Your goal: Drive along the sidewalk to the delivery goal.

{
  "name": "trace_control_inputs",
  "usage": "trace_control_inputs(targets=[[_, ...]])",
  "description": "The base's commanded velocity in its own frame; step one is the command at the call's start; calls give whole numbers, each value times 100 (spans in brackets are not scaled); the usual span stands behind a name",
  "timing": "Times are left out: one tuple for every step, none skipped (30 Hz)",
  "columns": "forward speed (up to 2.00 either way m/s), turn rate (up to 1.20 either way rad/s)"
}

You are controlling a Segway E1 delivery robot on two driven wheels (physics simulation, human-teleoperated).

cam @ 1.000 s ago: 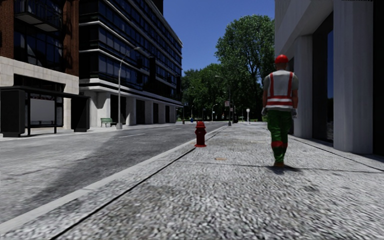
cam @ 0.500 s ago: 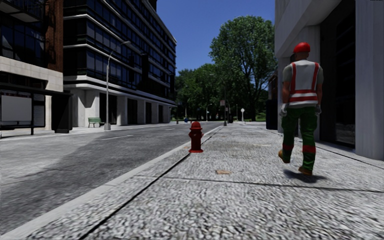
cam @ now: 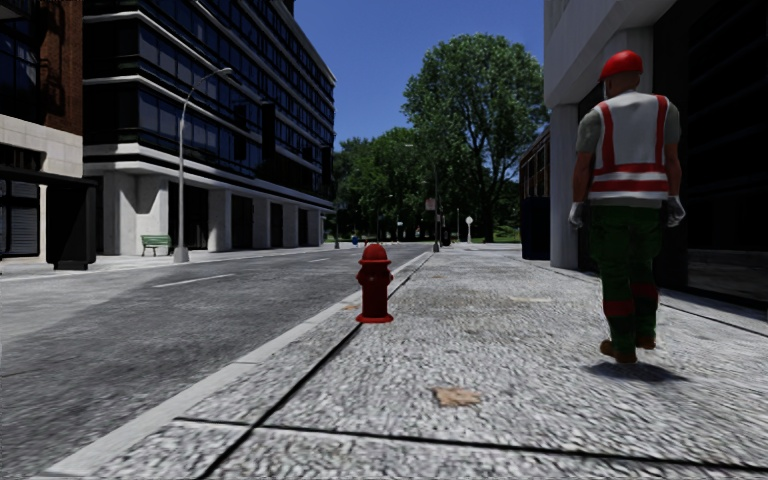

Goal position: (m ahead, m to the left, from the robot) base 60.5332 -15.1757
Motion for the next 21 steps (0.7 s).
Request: trace_control_inputs(targets=[[145,-22],[145,-22],[145,-22],[145,-22],[145,-22],[145,-22],[145,-22],[145,-22],[142,-22],[135,-22],[132,-22],[128,-23],[128,-23],[128,-23],[128,-23],[128,-23],[128,-24],[128,-25],[128,-29],[128,-33],[128,-35]])
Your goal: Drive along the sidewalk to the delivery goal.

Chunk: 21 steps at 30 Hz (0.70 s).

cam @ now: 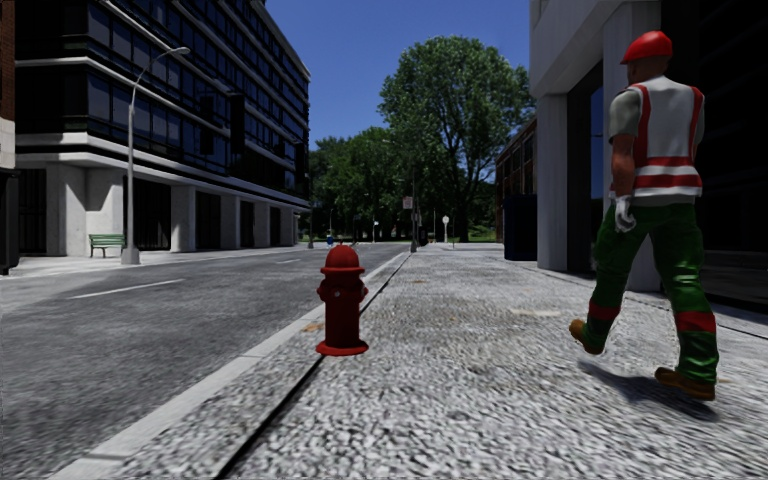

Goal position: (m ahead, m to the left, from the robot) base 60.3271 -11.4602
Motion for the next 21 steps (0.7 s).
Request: trace_control_inputs(targets=[[128,-35],[128,-35],[128,-35],[128,-35],[128,-35],[128,-35],[128,-35],[128,-35],[128,-35],[128,-35],[128,-26],[128,-11],[128,-7],[128,-7],[128,-6],[128,-6],[128,-6],[128,-6],[128,-6],[128,-6],[128,-6]])
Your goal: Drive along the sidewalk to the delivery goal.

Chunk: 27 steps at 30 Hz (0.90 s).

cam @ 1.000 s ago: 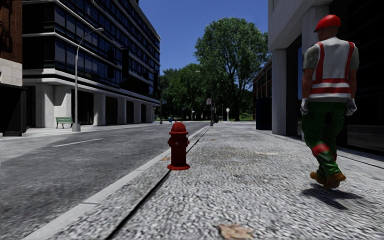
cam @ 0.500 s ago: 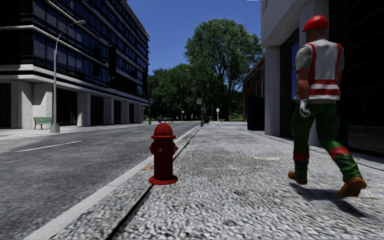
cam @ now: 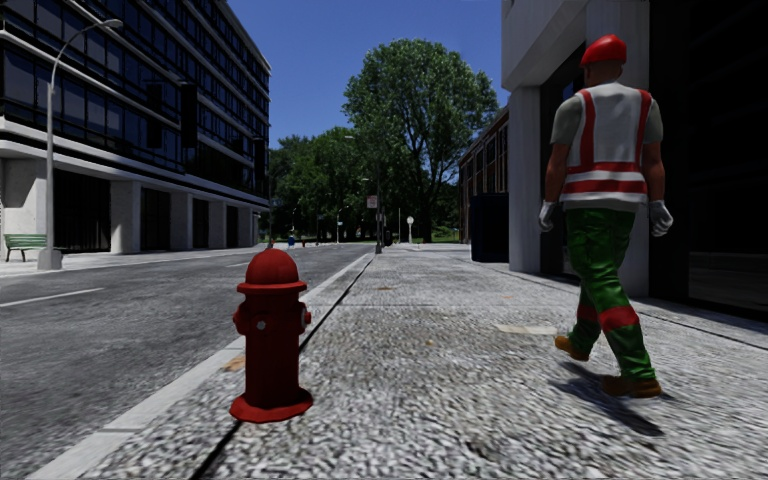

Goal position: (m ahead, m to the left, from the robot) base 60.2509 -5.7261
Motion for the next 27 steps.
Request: trace_control_inputs(targets=[[128,-9],[128,-11],[128,-12],[128,-15],[128,-23],[128,-23],[128,-26],[128,-27],[128,-28],[128,-34],[128,-47],[128,-47],[128,-52],[128,-53],[128,-53],[128,-53],[128,-53],[128,-53],[128,-53],[128,-53],[128,-53],[128,-53],[128,-53],[128,-53],[128,-53],[128,-11],[128,0]])
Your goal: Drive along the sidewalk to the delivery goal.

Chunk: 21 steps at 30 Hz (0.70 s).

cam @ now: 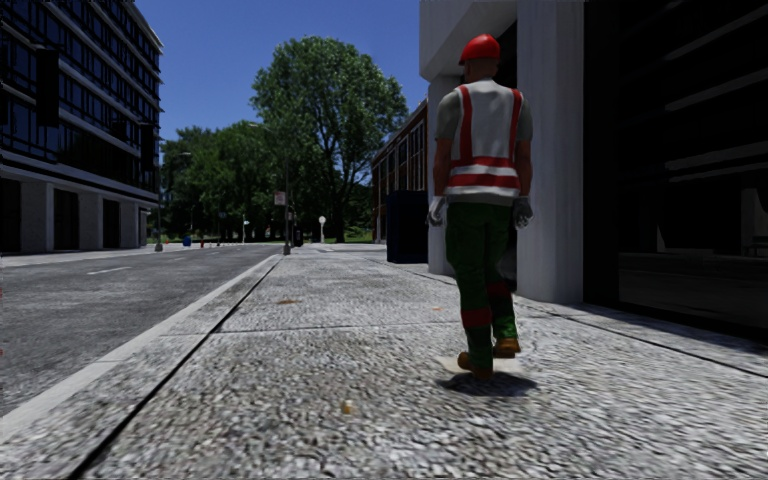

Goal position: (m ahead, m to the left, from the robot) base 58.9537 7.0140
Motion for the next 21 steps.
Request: trace_control_inputs(targets=[[129,0],[129,0],[129,0],[129,0],[129,0],[129,0],[129,9],[129,33],[129,33],[129,43],[129,45],[129,46],[129,46],[129,47],[129,47],[129,47],[129,47],[129,47],[129,47],[129,47],[129,47]])
